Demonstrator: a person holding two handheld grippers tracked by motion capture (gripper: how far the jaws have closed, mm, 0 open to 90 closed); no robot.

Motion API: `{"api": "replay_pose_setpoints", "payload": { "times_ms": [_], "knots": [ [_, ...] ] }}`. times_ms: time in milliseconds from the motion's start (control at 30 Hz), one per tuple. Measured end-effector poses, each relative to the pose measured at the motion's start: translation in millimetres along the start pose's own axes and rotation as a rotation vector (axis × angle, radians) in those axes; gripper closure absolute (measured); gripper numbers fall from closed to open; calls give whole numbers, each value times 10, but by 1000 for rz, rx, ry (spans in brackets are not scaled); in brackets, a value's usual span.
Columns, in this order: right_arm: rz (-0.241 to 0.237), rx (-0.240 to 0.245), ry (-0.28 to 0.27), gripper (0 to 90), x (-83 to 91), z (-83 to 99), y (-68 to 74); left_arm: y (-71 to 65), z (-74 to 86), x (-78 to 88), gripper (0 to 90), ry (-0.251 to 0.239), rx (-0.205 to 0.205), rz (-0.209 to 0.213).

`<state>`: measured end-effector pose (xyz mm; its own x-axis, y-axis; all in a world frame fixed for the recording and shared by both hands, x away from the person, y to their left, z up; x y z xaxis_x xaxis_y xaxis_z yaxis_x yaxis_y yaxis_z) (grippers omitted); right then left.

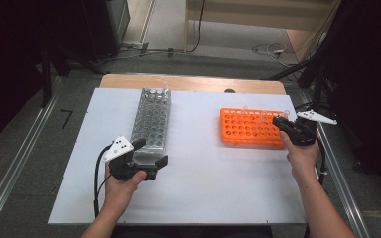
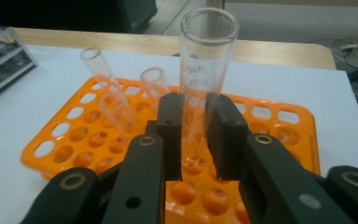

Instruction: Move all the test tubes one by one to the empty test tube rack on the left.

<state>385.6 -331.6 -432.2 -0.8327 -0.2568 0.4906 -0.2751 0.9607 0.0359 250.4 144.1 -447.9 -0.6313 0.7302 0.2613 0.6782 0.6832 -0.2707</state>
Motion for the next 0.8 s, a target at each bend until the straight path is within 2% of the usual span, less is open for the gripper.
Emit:
{"api": "replay_pose_setpoints", "payload": {
  "times_ms": [267,333,467,600,633,667,700,767,800],
  "knots": [
    [-51,22,-4,740,234,95,137,-10,-5,-10,5,0,-1,2],
    [-80,30,-7,740,317,121,218,-12,-4,-13,5,-1,-1,3],
    [-109,44,-10,739,377,152,297,-22,-8,-13,5,-1,-5,4],
    [-154,54,-20,739,441,196,417,-33,-18,-17,6,-4,-10,6],
    [-181,66,-20,739,464,208,483,-35,-20,-20,7,-3,-12,7],
    [-181,66,-20,739,464,208,483,-39,-21,-24,7,-2,-13,6],
    [-207,76,-24,739,491,217,557,-44,-23,-30,13,-3,-14,5],
    [-219,81,-25,739,496,220,577,-55,-25,-37,13,-3,-16,9],
    [-245,87,-23,740,510,231,637,-62,-26,-40,13,-1,-19,9]
  ]
}}
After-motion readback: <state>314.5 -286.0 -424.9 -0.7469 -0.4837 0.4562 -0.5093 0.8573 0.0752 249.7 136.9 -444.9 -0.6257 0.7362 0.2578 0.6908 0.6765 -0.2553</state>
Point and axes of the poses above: each handheld gripper's, and its own axes: x roughly backward along the jaws, z roughly out of its underside, y roughly to its left, the point moved 1 cm from there along -x, roughly forward along the jaws, and after that the axes turned 7 degrees about z, right-handed, at the moved point
